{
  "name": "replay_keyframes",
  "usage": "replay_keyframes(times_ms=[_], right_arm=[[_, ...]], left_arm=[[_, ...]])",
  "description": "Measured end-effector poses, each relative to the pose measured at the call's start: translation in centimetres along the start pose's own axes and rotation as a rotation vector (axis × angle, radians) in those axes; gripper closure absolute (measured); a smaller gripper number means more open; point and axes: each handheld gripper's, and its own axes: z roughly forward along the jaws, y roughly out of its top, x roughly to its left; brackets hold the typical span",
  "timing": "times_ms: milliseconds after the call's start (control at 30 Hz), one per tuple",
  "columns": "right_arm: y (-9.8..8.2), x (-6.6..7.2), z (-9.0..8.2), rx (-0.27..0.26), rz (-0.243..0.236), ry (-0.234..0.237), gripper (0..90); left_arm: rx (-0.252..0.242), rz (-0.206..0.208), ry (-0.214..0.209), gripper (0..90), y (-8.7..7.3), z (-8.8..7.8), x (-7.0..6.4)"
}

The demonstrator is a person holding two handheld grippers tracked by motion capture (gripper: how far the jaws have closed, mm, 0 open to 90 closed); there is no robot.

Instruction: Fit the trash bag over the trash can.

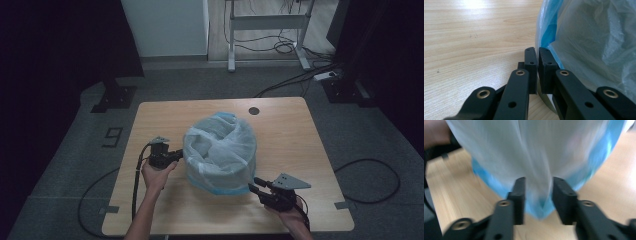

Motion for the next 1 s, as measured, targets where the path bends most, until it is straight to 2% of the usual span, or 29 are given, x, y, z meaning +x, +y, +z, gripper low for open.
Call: replay_keyframes(times_ms=[67, 100, 167, 233, 300, 400, 467, 533, 667, 767, 933, 1000], right_arm=[[1.1, 0.2, -0.5, -0.046, -0.002, -0.007, 46.8], [1.7, 0.2, -0.6, -0.066, 0.000, 0.005, 45.0], [2.6, 0.4, -0.6, -0.081, -0.011, 0.018, 42.6], [3.3, 0.6, -0.3, -0.081, -0.025, 0.020, 43.8], [3.6, 0.6, 0.1, -0.078, -0.027, 0.028, 51.2], [3.8, 0.4, 0.5, -0.081, -0.036, 0.064, 69.7], [3.7, 0.4, 0.6, -0.087, -0.041, 0.069, 81.3], [3.6, 0.4, 0.7, -0.099, -0.040, 0.079, 89.0], [3.1, 0.3, 0.7, -0.096, -0.050, 0.059, 89.3], [2.4, 0.0, 0.9, -0.081, -0.031, 0.056, 89.4], [0.9, -0.4, 1.5, -0.019, -0.016, 0.029, 89.3], [0.3, -0.5, 1.8, -0.005, -0.008, 0.033, 89.3]], left_arm=[[-0.003, 0.002, -0.001, 85.2, 0.0, 0.0, -0.1], [-0.004, 0.002, -0.001, 85.2, 0.0, 0.0, -0.1], [-0.005, 0.003, -0.002, 85.2, 0.0, 0.0, -0.2], [-0.006, 0.003, -0.004, 85.3, 0.0, 0.0, -0.2], [-0.007, 0.004, -0.005, 85.3, 0.0, 0.0, -0.2], [-0.012, 0.005, -0.007, 85.3, 0.0, 0.0, -0.2], [-0.015, 0.007, -0.007, 85.3, 0.0, -0.1, -0.2], [-0.018, 0.007, -0.007, 85.4, 0.0, -0.2, -0.1], [-0.017, 0.010, -0.005, 85.4, -0.1, -0.3, -0.1], [-0.013, 0.005, -0.002, 85.5, -0.2, -0.2, -0.1], [0.000, 0.006, 0.001, 85.4, -0.4, 0.0, -0.1], [0.006, 0.006, 0.000, 85.4, -0.5, 0.1, -0.1]])
